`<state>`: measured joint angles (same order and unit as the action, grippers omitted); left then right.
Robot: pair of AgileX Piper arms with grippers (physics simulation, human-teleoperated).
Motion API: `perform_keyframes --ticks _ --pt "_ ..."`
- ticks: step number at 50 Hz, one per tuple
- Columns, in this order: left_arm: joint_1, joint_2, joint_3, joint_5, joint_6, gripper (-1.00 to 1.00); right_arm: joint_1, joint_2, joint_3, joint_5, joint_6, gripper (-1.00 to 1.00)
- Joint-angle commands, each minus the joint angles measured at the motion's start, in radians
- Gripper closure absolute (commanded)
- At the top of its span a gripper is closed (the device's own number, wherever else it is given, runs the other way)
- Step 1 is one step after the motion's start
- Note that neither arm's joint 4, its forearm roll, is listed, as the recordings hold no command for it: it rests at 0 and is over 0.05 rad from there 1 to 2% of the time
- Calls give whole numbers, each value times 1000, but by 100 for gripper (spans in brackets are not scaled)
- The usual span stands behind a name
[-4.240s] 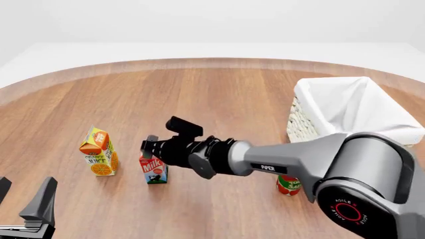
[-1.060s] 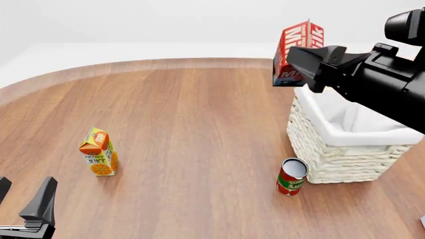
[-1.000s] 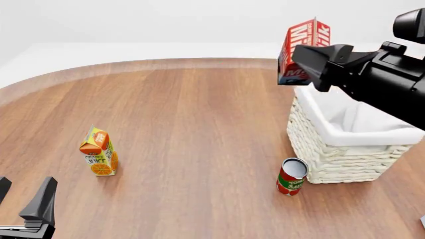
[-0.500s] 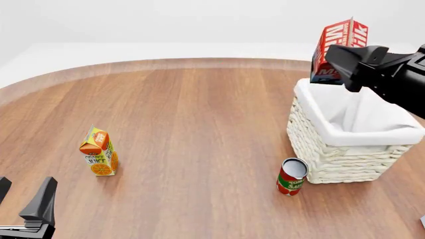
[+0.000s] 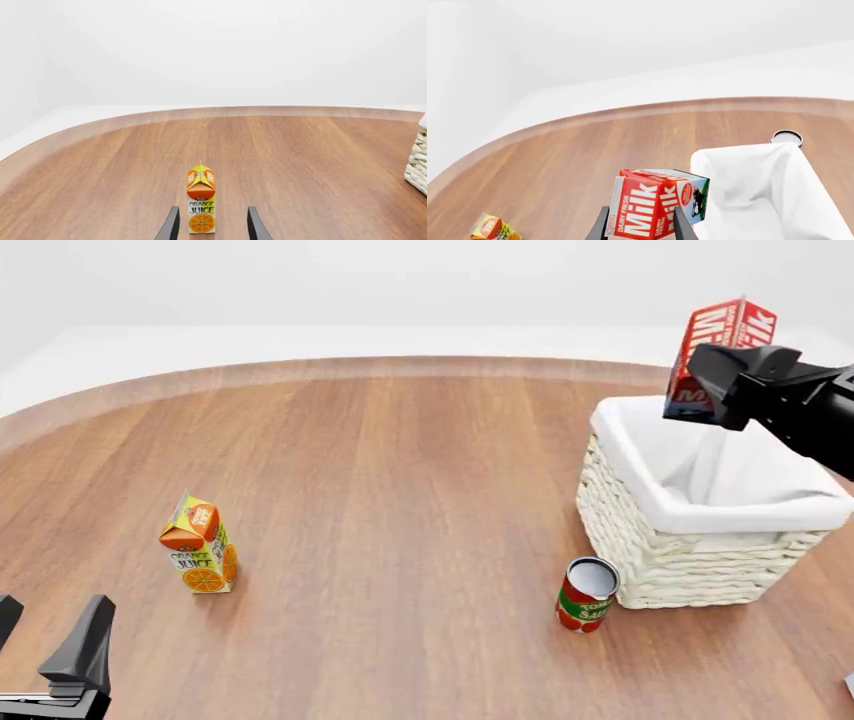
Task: Pick the milk and place it in the basket.
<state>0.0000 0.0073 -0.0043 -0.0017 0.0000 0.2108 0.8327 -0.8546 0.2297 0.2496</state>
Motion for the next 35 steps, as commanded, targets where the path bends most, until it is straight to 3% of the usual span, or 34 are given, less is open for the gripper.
perform_keyframes --ticks 1,21,35 --pt "0 0 0 0 0 -100 -50 16 -19 -12 13 100" --pt "0 0 0 0 0 -100 -102 132 -135 18 -15 100" --pt "0 0 0 0 0 -100 -119 163 -139 23 1 100"
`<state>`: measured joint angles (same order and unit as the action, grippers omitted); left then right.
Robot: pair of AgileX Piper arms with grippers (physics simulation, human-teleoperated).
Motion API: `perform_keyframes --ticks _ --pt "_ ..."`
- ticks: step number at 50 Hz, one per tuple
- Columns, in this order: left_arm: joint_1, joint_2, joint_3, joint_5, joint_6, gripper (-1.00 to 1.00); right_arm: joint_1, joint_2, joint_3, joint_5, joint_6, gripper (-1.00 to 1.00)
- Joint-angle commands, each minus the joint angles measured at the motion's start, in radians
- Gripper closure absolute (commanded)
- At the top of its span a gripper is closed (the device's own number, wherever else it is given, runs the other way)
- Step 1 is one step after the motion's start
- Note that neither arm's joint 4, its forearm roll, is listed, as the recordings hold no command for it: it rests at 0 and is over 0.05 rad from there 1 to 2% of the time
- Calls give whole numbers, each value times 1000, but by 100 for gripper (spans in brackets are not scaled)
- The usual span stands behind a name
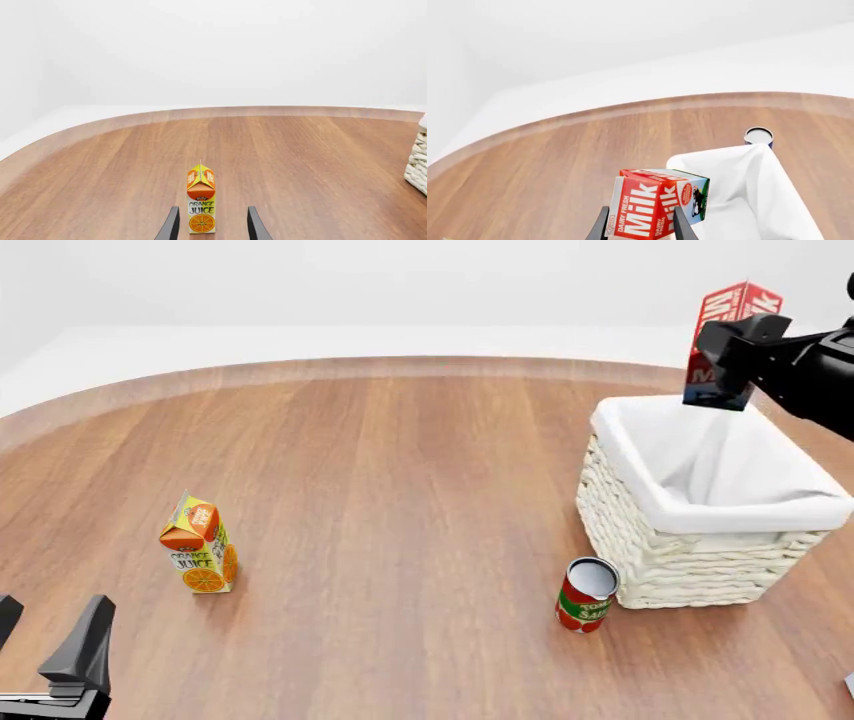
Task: Pick the milk and place it in the basket.
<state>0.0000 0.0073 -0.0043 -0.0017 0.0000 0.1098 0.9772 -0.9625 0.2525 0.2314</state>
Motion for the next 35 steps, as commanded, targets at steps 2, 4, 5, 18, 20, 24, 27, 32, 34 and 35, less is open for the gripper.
perform_keyframes --ticks 2,4,5,18,20,24,27,32,34,35 --pt "0 0 0 0 0 -100 -19 20 -31 -1 20 100" --pt "0 0 0 0 0 -100 -20 20 -30 1 22 100" --pt "0 0 0 0 0 -100 -24 22 -29 1 28 100" --pt "0 0 0 0 0 -100 -55 39 -19 -9 18 100" --pt "0 0 0 0 0 -100 -59 38 -12 -13 20 100" --pt "0 0 0 0 0 -100 -67 36 2 -19 29 100" --pt "0 0 0 0 0 -100 -70 39 21 -32 34 100" --pt "0 0 0 0 0 -100 -69 44 48 -50 47 100" --pt "0 0 0 0 0 -100 -70 43 65 -58 54 100" --pt "0 0 0 0 0 -100 -70 43 65 -58 54 100"
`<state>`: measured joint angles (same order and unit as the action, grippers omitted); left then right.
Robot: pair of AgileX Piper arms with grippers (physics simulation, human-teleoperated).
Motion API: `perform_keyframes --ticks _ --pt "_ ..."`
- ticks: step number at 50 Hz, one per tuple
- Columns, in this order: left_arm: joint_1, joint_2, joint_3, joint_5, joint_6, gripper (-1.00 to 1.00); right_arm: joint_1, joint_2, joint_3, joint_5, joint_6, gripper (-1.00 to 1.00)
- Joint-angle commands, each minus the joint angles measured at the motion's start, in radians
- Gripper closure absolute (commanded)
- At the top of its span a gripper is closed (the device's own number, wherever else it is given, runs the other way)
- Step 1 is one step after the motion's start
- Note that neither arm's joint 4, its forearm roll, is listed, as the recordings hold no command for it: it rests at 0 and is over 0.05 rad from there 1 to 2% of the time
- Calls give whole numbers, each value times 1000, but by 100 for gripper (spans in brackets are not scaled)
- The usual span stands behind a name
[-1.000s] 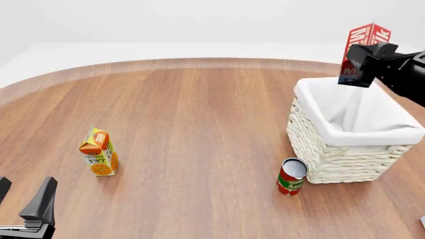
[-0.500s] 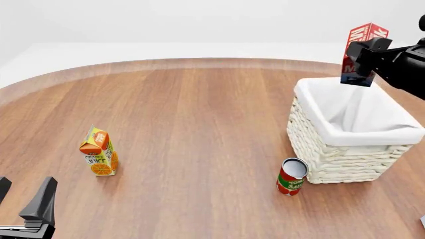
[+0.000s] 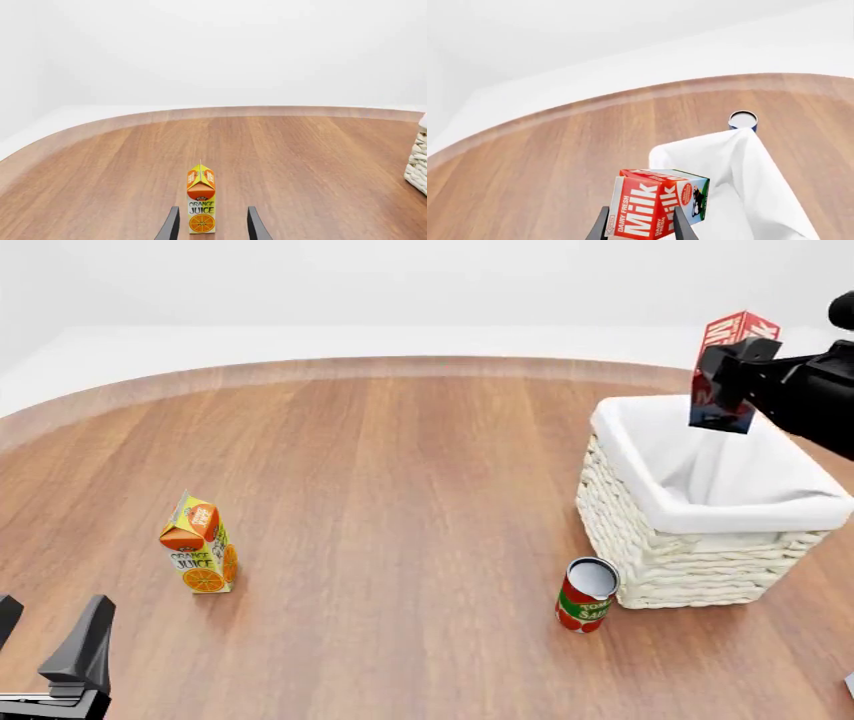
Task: Pick the milk and place it in the basket.
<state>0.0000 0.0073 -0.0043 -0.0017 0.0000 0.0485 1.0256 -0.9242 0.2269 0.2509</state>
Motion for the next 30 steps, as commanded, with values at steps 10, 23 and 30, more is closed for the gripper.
perform_keyframes --ticks 10,23,30 --pt "0 0 0 0 0 -100 -9 13 70 -69 38 100" --pt "0 0 0 0 0 -100 -14 78 94 -133 38 100" --pt "0 0 0 0 0 -100 -19 110 88 -150 31 100"
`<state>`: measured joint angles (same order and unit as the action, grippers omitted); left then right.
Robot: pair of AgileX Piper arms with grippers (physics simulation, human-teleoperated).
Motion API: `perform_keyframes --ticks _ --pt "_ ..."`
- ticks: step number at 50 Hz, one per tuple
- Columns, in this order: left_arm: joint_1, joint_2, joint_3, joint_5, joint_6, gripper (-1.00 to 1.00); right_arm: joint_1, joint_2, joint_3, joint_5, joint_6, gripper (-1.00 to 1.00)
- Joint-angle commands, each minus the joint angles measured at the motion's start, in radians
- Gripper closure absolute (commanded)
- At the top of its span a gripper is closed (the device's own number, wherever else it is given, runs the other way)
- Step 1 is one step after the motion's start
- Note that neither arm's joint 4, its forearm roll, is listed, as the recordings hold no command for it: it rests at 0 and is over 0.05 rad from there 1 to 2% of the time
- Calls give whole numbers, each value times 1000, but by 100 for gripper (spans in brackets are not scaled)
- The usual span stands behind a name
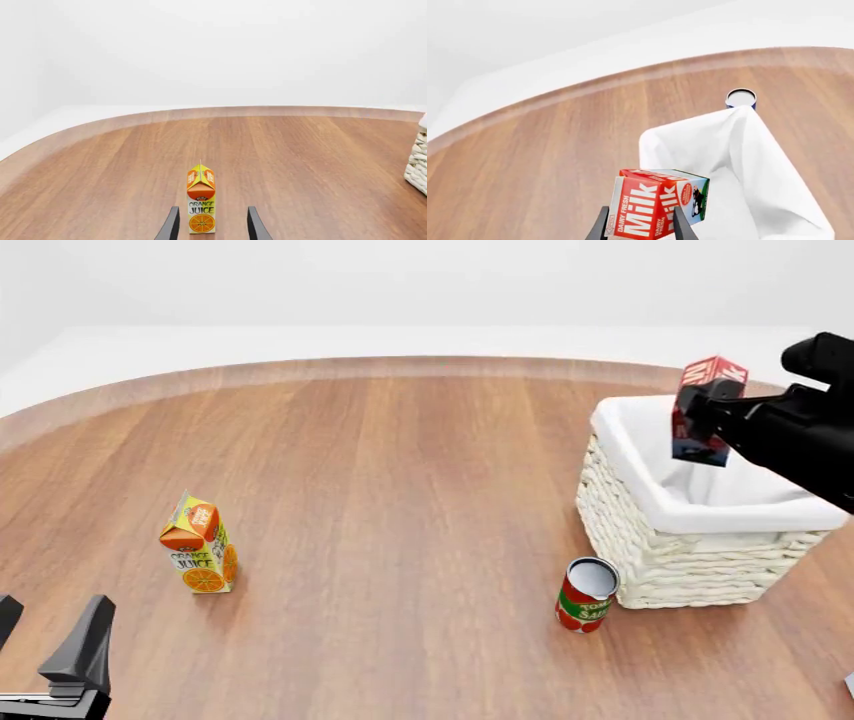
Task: Pick the milk and place it in the basket.
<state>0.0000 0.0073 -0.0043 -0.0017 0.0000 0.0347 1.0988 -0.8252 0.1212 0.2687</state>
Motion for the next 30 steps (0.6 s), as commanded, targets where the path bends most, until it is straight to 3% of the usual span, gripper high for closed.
perform_keyframes --ticks 1,30 --pt "0 0 0 0 0 -100 -12 49 -10 -53 14 100" --pt "0 0 0 0 0 -100 -53 138 -6 -107 3 100"
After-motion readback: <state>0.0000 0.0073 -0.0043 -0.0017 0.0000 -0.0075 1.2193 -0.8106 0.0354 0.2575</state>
